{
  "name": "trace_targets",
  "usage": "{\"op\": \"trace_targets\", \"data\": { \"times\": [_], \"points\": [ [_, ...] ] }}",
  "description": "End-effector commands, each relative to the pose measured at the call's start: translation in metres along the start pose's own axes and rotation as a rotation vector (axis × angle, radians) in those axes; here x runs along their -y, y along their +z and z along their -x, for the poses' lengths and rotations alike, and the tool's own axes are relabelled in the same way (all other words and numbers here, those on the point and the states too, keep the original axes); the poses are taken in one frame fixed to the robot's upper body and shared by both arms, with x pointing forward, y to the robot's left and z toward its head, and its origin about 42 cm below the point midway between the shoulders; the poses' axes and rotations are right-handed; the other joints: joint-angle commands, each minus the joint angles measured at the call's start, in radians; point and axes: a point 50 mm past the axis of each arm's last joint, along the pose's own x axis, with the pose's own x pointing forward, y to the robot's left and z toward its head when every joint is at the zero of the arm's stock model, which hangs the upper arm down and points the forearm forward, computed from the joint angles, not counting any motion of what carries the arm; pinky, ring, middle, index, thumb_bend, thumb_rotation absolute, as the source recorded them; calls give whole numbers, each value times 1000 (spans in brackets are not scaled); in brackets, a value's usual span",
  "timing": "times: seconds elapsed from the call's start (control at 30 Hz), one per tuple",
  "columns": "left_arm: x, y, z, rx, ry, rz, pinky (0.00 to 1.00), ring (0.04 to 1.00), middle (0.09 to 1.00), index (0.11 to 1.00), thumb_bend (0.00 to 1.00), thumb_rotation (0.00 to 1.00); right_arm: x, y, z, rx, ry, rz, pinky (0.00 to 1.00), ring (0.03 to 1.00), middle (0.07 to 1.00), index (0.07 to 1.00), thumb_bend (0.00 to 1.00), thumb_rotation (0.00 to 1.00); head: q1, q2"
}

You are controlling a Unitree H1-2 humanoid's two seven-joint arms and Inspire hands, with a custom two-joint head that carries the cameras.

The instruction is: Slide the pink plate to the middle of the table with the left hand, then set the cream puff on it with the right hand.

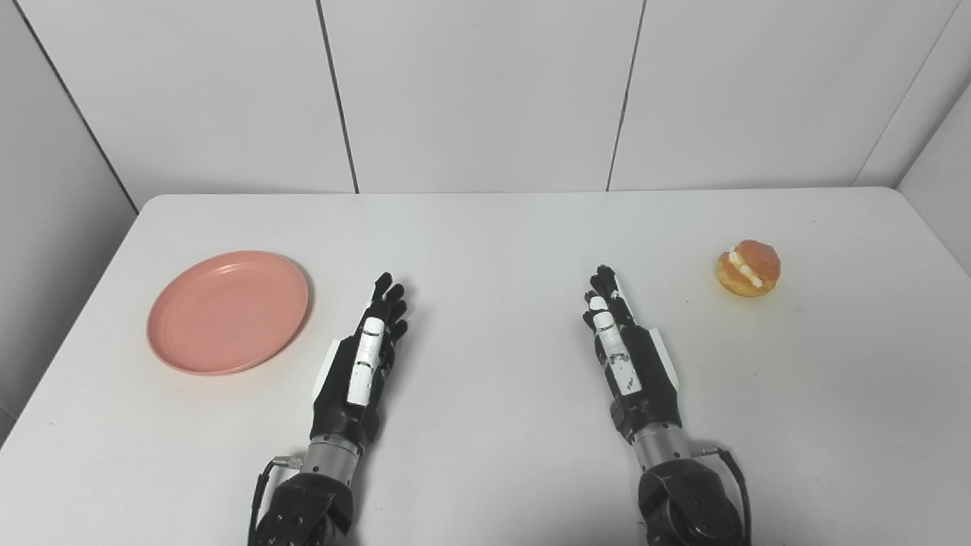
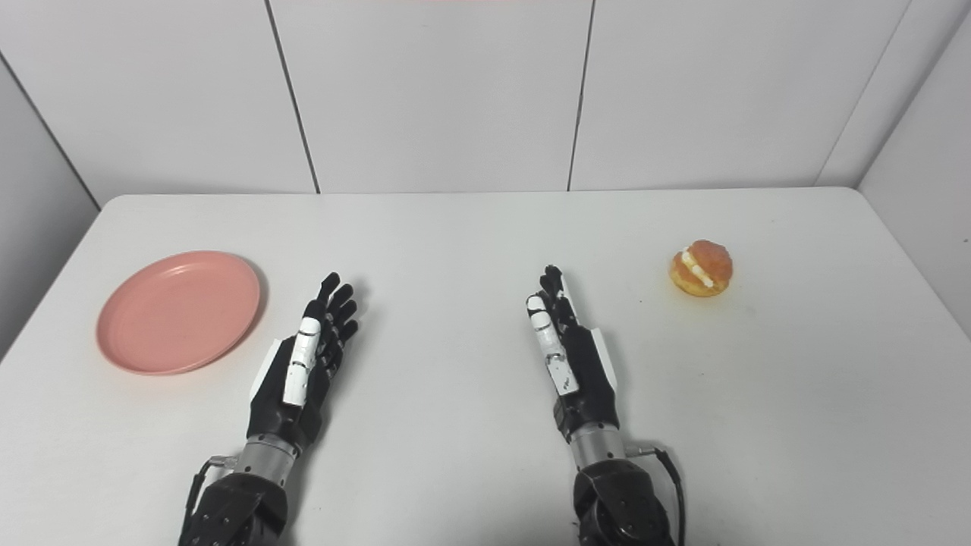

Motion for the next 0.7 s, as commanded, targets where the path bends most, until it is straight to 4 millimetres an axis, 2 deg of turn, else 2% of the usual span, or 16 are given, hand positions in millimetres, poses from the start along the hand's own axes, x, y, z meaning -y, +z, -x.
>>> {"op": "trace_targets", "data": {
  "times": [0.0,0.1,0.17,0.3,0.33,0.4,0.53,0.67],
  "points": [
    [3,11,-5,88,-3,10,1000,1000,1000,1000,585,980,-5,14,-8,56,21,-2,1000,1000,1000,994,584,831,12,-4],
    [4,8,-6,94,10,16,1000,994,1000,986,581,944,-3,13,-7,62,8,-12,1000,995,996,983,591,808,35,-10],
    [6,6,-8,105,22,6,998,990,999,980,571,938,0,12,-7,57,1,-15,1000,995,997,984,587,802,87,-21],
    [5,7,-15,108,49,-2,966,976,983,969,539,963,8,11,-4,51,-22,-32,988,978,979,961,588,758,159,-37],
    [4,8,-18,112,53,-1,986,990,993,988,534,985,11,10,-4,51,-27,-42,976,967,967,943,578,716,173,-41],
    [2,13,-27,118,59,-13,998,998,999,998,571,997,16,8,-5,58,-33,-52,964,953,953,926,573,687,198,-45],
    [-9,25,-43,149,96,-20,1000,1000,1000,1000,606,1000,21,7,-6,65,-15,-20,962,949,953,936,587,727,224,-54],
    [-29,44,-60,211,182,-30,1000,1000,1000,1000,620,1000,24,4,-7,68,-11,-15,963,951,955,945,580,745,233,-67]
  ]
}}
